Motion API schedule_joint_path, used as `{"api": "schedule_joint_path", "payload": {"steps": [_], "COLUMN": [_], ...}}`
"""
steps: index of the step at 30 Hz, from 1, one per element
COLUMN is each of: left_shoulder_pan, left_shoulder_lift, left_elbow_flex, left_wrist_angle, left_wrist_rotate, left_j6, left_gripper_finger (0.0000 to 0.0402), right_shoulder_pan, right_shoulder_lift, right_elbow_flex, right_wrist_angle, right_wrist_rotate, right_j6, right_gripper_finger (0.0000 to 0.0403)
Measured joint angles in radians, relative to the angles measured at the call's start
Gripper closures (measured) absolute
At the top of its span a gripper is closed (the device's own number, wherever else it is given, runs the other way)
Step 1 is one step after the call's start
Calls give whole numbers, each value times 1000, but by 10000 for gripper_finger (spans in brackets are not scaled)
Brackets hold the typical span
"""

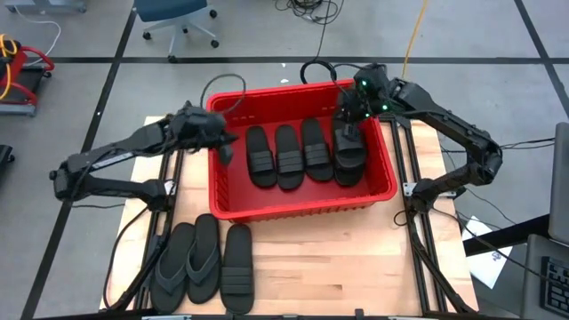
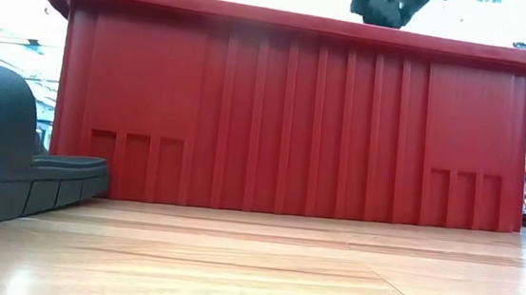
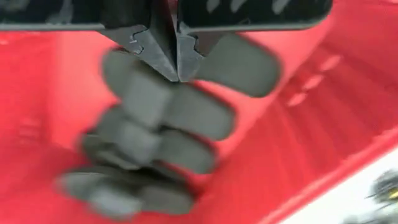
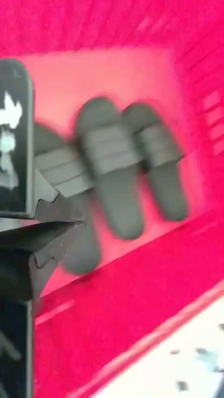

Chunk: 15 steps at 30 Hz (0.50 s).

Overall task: Pick and place slides into bin
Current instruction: Adjust the red bin on the table

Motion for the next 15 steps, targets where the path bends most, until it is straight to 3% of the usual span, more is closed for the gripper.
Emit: {"api": "schedule_joint_path", "payload": {"steps": [3, 9, 15], "left_shoulder_pan": [102, 262, 351], "left_shoulder_lift": [71, 211, 392], "left_elbow_flex": [33, 183, 365], "left_wrist_angle": [3, -45, -202], "left_wrist_rotate": [-4, 55, 205], "left_j6": [9, 124, 225], "left_gripper_finger": [401, 401, 401], "right_shoulder_pan": [81, 242, 355], "right_shoulder_lift": [-43, -118, -149], "right_elbow_flex": [0, 0, 0], "right_wrist_angle": [97, 216, 148], "right_wrist_rotate": [-44, -35, 184], "right_j6": [77, 208, 231], "right_gripper_finger": [401, 402, 402]}}
